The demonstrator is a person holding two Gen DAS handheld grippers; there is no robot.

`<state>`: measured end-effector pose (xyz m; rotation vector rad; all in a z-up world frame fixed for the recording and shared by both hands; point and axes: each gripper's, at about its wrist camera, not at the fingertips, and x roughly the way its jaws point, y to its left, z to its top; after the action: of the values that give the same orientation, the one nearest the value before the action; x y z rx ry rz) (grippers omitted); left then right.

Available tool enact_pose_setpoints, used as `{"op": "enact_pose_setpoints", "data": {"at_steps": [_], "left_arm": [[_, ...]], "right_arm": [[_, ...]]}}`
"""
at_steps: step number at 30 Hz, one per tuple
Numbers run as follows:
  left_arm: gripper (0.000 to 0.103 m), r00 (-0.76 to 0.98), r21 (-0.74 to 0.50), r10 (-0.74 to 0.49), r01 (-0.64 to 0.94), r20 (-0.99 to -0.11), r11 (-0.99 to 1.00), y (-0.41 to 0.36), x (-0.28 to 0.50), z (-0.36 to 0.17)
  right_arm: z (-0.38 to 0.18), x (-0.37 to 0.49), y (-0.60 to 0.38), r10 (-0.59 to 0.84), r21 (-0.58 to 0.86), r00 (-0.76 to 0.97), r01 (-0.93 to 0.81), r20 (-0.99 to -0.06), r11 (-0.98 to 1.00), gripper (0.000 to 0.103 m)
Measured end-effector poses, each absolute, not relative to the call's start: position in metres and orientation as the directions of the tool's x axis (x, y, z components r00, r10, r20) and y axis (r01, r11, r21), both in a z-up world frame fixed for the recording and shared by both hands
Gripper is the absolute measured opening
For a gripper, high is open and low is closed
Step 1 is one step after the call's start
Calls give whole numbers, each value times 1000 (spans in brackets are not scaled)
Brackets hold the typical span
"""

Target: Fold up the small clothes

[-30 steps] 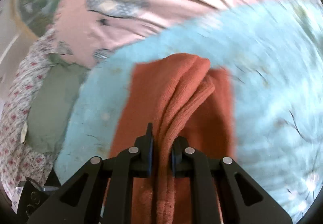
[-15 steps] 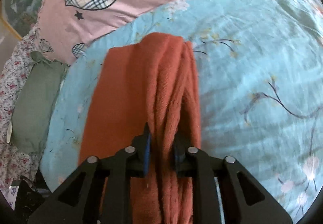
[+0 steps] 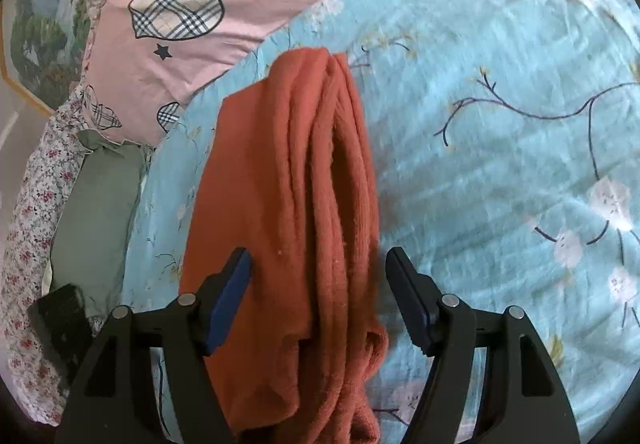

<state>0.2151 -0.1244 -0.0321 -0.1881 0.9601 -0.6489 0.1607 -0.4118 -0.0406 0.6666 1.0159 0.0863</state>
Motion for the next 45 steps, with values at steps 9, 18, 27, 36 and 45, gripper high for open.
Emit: {"op": "enact_pose_setpoints", "data": {"at_steps": [9, 18, 27, 36, 45], "left_arm": [[77, 271, -618, -674, 269, -688, 739, -108, 304, -84], [27, 278, -620, -701, 330, -657, 712, -119, 320, -73], [25, 442, -507, -627, 369, -641, 779, -47, 250, -14], [26, 459, -511, -551, 220, -698, 831, 37, 219, -46], [43, 485, -459, -486, 182, -727, 870, 56, 204, -47]], "right_arm": [[-58, 194, -414, 455, 605, 491, 199, -743, 771, 72], [-53, 198, -390, 456, 592, 481, 175, -749, 787, 33], [-36, 192, -293, 583, 663, 475, 1, -659, 749, 30], [-74, 196, -224, 618, 658, 368, -20, -695, 753, 36], [-40, 172, -254, 482, 566, 464, 51, -743, 823, 46]]}}
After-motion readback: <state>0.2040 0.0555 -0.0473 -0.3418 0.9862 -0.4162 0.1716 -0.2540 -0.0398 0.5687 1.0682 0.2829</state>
